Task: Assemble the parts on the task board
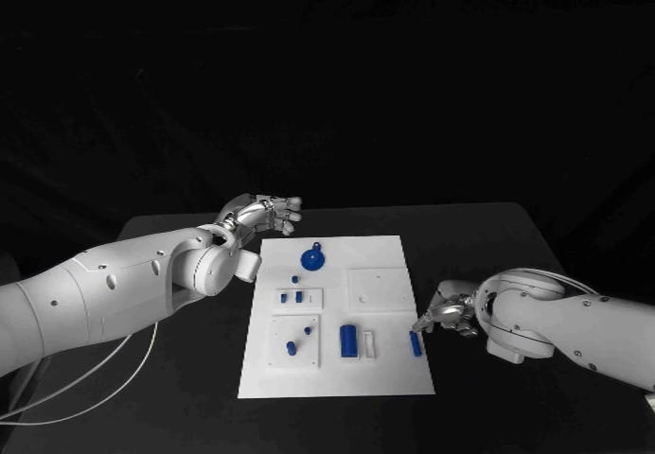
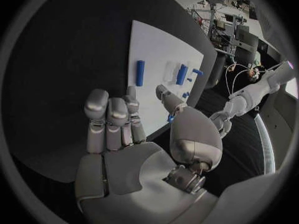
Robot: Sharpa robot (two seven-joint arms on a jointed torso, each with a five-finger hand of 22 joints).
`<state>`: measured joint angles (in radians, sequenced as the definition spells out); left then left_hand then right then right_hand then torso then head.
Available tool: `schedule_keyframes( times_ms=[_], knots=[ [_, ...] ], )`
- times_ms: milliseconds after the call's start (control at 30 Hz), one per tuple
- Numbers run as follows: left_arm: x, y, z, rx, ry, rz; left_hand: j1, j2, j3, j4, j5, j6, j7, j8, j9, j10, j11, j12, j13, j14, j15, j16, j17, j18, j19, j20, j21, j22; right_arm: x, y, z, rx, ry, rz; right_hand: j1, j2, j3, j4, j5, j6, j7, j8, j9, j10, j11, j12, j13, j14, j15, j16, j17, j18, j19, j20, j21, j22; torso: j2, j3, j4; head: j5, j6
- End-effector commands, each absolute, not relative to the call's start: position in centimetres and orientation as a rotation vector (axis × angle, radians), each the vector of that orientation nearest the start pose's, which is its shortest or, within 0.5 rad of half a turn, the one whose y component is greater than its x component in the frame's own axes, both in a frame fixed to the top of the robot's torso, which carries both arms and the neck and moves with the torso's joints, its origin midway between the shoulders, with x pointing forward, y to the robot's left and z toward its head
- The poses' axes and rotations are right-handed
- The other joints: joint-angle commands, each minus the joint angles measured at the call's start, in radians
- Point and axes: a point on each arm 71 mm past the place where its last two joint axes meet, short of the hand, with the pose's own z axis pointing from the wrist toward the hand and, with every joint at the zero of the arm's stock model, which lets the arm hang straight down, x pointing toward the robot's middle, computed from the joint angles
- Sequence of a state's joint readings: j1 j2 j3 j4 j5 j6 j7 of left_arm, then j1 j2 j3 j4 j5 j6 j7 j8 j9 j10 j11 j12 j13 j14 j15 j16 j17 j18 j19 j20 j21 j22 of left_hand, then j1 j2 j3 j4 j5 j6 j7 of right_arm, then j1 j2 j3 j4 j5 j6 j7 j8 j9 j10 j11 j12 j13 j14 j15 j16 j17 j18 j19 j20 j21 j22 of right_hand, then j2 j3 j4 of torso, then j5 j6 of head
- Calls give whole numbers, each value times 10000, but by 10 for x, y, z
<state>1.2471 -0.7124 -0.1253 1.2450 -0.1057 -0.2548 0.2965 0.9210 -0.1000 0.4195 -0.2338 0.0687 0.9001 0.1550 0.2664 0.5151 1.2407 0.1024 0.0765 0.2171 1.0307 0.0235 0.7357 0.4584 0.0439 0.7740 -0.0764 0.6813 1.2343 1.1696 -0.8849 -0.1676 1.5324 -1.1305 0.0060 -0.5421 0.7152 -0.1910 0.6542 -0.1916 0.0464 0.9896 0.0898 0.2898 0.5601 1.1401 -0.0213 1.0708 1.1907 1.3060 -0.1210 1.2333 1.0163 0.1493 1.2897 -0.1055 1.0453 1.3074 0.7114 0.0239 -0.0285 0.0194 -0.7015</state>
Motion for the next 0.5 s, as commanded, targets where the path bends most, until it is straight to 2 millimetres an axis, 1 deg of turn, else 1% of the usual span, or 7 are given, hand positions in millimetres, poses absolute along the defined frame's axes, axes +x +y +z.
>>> schedule_keyframes(
  times_ms=[33,100,300,333,400,433,500],
  knots=[
    [535,223,-204,-10298,15482,-13579,-63,38,-45,-21,24,-18,-7,53,-12,-53,-12,-6,-12,12,33,-64,11,88,7,46,-63,14,443,-246,-283,1743,23678,1990,-122,-56,-34,92,25,0,75,-30,9,-10,68,-69,1,31,-9,-52,7,1124,-4,69,-35,96,4,-7,14,-41,-37],
    [535,223,-204,-10299,15480,-13576,-63,37,-45,-21,23,-18,-8,53,-12,-53,-12,-5,-12,12,33,-65,12,88,7,46,-63,14,441,-246,-287,1709,23764,1977,-367,-121,-149,237,22,-13,80,-39,8,-21,82,-80,-3,25,0,-60,5,1112,-14,90,-42,93,5,-9,20,-53,-53],
    [535,223,-204,-10299,15494,-13586,-69,35,-48,-19,21,-17,-7,54,-13,-52,-12,-5,-12,12,33,-66,13,87,8,47,-65,15,436,-245,-301,1481,23846,1714,-523,-138,-268,312,27,-32,83,-48,14,-39,75,-89,-2,20,-1,-63,8,1125,-37,93,-45,100,4,-25,29,-105,-77],
    [535,223,-204,-10306,15495,-13575,-70,35,-49,-18,20,-17,-7,54,-13,-52,-12,-5,-12,12,34,-67,14,87,8,47,-65,15,436,-244,-302,1443,23810,1692,-568,-97,-353,292,25,-39,81,-50,19,-48,73,-90,2,16,-3,-63,12,1125,-51,91,-41,108,3,-24,34,-105,-89],
    [535,224,-204,-10310,15492,-13565,-73,35,-50,-17,19,-16,-7,54,-13,-52,-12,-4,-12,12,34,-68,15,86,8,48,-66,15,436,-243,-305,1434,23748,1689,-670,83,-693,89,30,-54,69,-50,44,-73,70,-90,16,-1,-10,-64,27,1125,-104,70,-29,135,6,-22,38,-90,-103],
    [535,224,-204,-10311,15493,-13562,-75,34,-51,-16,18,-16,-7,54,-14,-52,-12,-4,-12,12,34,-68,16,86,8,48,-67,16,436,-243,-305,1436,23743,1704,-727,221,-894,-64,20,-59,55,-51,57,-82,74,-91,22,-11,-16,-65,35,1125,-135,58,-29,143,6,-22,38,-90,-103],
    [535,225,-204,-10318,15490,-13552,-76,34,-51,-15,17,-16,-8,54,-14,-52,-13,-4,-12,12,34,-69,17,86,8,48,-68,16,436,-240,-307,1433,23726,1767,-841,353,-1154,-260,28,-62,60,-56,67,-90,63,-94,26,-18,-23,-68,42,1125,-167,48,-32,146,4,-23,42,-79,-111]
  ],
)
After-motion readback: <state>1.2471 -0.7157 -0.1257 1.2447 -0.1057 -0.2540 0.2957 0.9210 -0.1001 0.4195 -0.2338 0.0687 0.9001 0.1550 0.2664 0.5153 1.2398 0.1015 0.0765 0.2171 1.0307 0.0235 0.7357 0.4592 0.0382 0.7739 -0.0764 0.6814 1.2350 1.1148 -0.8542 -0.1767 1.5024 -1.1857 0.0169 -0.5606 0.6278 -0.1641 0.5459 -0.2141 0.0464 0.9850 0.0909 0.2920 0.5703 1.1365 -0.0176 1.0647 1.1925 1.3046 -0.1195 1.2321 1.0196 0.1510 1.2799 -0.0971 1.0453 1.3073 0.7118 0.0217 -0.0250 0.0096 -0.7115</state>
